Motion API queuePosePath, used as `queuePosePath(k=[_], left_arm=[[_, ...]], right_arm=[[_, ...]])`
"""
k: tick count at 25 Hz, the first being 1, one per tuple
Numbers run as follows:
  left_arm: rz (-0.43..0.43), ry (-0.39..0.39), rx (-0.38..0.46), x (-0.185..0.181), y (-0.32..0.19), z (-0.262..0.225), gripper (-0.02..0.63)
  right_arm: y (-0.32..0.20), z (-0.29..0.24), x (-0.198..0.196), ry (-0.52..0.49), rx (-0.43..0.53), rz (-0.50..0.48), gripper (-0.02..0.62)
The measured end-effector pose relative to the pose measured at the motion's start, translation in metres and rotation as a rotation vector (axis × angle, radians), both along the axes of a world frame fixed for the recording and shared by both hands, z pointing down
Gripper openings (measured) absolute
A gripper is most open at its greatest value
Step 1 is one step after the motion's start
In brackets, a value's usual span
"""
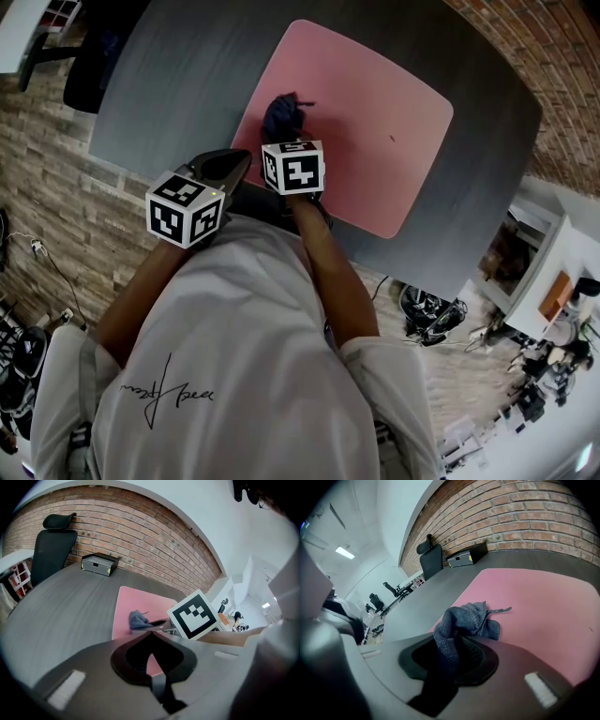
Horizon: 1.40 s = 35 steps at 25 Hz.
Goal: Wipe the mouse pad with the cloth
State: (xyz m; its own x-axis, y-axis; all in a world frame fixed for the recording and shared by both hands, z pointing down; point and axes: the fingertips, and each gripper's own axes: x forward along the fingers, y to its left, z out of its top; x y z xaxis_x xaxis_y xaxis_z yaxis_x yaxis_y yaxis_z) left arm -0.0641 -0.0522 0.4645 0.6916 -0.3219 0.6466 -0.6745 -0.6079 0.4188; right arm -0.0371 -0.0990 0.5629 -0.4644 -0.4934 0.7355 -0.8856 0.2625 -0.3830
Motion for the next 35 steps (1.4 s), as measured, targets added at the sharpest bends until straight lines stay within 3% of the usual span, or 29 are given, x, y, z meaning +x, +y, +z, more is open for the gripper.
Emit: queuePosePath(k=[35], left_arm=[[-0.028, 0.009, -0.019, -0.004, -0.002, 0.001, 0.012]], right_arm=[[-0.062, -0.002, 0.042, 0.024, 0.056, 0.093, 0.097]])
